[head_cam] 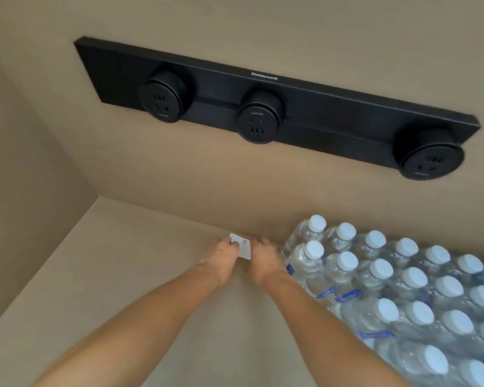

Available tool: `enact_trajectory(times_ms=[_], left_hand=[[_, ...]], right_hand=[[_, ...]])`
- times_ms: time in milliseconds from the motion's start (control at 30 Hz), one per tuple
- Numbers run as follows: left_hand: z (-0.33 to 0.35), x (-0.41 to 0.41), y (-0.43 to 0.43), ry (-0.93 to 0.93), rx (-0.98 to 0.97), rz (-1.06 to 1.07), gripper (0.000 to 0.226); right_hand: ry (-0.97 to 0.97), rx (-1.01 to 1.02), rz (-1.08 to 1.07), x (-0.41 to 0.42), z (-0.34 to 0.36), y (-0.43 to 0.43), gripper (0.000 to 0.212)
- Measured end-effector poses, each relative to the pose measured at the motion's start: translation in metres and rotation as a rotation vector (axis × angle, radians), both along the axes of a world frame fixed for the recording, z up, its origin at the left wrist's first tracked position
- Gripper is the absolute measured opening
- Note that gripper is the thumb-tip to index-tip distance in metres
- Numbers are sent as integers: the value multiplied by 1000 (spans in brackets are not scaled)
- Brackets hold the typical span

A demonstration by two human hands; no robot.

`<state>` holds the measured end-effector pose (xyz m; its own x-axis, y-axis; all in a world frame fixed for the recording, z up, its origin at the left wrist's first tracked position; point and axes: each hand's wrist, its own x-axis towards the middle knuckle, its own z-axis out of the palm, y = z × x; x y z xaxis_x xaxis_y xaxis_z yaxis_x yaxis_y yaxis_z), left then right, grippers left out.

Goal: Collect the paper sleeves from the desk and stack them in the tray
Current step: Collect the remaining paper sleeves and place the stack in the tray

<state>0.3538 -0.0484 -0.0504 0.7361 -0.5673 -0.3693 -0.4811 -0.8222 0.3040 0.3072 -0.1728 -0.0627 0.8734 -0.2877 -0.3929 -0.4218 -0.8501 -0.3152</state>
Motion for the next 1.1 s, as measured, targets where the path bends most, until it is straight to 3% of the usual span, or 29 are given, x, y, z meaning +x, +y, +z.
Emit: enact_trajectory(times_ms=[167,300,400,467,600,700,767,900,1000,1100], left_hand=[[-25,25,-5,31,53,100,44],[-44,24,1,40,-47,152,29],[-50,24,13,9,-171,342,10],[-54,24,20,-21,-162,407,14],[-50,17,27,41,-178,229,25],[-46,5,36,163,-119,101,48],[-43,-10,41,62,-11,20,64],[-43,-38,46,79,9,125,57],[-36,-57,55,97,62,49,55],[-28,-77,67,162,59,-4,58]], right_hand=[[62,-53,-37,12,-25,6,56],[16,-117,-45,8,-34,18,52],[-20,19,-116,7,-32,26,37],[1,103,-132,7,-31,27,30],[-25,148,-23,1,-31,25,37],[25,108,79,-6,-30,25,50],[68,39,198,-9,-31,24,63],[94,-64,321,-21,-22,31,51],[135,-166,397,-44,-17,41,45],[129,-134,400,-74,-18,46,46]])
